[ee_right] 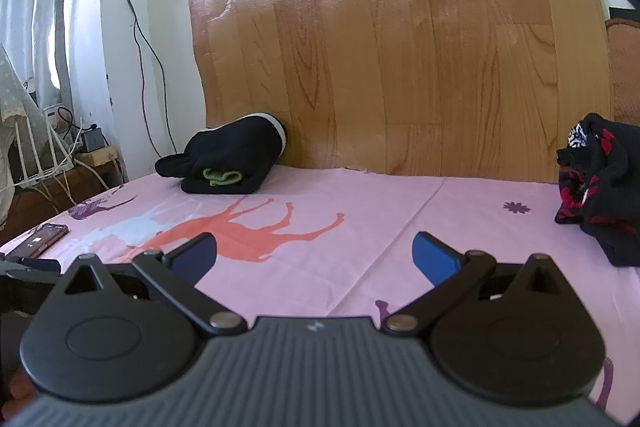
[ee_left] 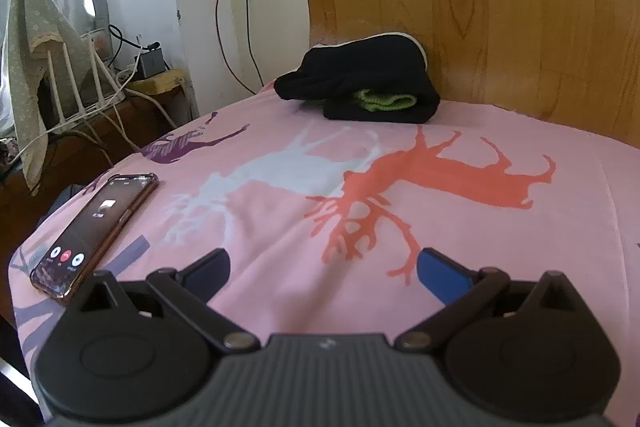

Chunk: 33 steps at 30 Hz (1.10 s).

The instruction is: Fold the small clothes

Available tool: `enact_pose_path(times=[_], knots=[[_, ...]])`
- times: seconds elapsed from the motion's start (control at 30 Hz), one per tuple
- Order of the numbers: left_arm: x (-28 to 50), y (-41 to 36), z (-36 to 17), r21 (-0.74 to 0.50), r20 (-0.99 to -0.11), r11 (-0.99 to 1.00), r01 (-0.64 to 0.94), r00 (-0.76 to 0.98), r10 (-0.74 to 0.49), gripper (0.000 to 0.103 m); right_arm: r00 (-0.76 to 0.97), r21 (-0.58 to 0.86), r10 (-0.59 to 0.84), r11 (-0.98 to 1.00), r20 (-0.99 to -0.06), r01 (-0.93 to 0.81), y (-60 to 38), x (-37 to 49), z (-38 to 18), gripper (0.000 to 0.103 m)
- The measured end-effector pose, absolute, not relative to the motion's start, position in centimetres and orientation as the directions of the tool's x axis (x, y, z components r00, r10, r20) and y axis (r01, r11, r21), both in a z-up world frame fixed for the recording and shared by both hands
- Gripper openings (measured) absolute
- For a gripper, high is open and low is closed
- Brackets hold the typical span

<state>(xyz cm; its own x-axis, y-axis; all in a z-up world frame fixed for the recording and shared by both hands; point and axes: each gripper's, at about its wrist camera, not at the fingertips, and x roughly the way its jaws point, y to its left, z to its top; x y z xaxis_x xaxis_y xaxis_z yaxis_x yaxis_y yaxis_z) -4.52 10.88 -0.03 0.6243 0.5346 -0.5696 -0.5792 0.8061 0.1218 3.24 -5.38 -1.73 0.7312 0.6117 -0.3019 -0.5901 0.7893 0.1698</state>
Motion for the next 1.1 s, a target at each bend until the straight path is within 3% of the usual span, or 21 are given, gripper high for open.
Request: enact_pose_path(times=[1.1], knots=[[-4.36, 10.56, -0.13, 0.185, -0.554, 0.788, -0.587, 0.600, 0.577, 0.103, 0.715, 0.225, 0.640, 0.768, -0.280, -0.599, -6.14, 3.26, -1.26, 0.103]])
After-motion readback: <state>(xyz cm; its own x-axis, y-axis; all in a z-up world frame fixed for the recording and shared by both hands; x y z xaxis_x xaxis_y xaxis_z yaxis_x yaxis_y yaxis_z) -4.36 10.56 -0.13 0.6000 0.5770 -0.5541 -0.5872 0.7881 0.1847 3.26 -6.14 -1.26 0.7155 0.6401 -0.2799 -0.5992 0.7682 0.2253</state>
